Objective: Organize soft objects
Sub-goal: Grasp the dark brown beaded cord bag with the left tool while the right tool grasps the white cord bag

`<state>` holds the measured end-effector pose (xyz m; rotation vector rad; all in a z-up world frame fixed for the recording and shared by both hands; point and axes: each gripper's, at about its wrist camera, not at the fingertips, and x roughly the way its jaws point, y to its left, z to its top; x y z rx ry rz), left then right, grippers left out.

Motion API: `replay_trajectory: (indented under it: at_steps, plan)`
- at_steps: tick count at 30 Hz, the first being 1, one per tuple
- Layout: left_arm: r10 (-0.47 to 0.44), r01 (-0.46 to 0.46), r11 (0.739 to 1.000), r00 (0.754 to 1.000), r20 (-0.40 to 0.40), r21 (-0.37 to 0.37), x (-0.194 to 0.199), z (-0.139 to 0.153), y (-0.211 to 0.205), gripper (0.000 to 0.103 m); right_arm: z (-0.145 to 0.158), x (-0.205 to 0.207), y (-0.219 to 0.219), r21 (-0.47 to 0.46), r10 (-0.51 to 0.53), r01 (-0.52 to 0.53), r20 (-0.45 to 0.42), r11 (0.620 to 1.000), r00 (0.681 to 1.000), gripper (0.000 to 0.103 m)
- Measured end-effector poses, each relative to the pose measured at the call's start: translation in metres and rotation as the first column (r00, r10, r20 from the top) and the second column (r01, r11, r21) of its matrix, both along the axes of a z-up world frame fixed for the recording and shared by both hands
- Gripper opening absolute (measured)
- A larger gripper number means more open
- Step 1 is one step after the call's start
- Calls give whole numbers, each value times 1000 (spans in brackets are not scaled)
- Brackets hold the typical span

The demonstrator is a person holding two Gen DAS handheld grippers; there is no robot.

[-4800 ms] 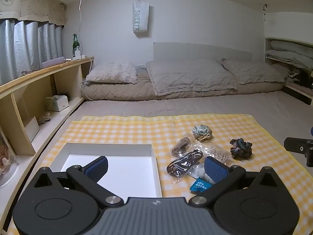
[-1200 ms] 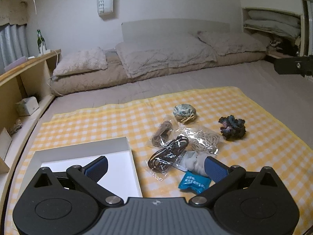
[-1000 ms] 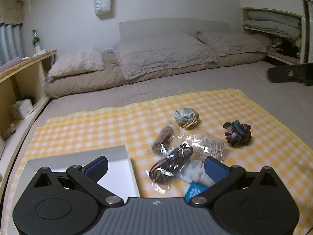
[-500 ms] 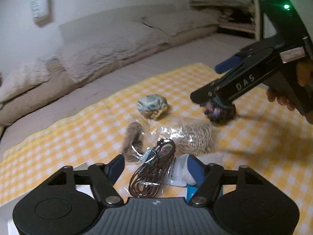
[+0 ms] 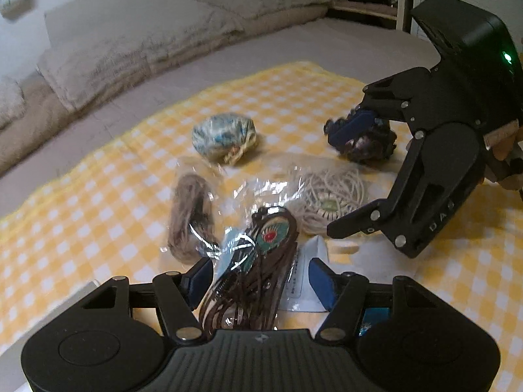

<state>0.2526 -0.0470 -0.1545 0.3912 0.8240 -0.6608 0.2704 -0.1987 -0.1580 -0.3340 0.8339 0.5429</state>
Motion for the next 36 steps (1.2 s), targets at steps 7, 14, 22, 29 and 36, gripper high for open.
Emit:
replay_trajectory:
  at_steps: [7,14,22,29,36]
  plan:
    - [46,-47,999,997,-69,-12,20,-12,0,65,-11,4,1,-16,1,-2,-49,1000,999,74]
    - [106,-107,994,989,-103,-7,22,-15,1,56,-7,-3,-7,-9,-45,45,-63,999,997,63]
    - [214,-217,976,971,-104,-14,15,-8,2,35,3,-18,-20,-15,-120,120,-51,993,991,60]
    - [262,-267,962,961,-83,-58,-8,17,0,32,26,-31,-30,19,-203,203,-10,979,979,60]
    - [356,-361,921,933,-57,-145,-36,59,12,32,64,-53,-28,90,-269,265,41,960,962,60]
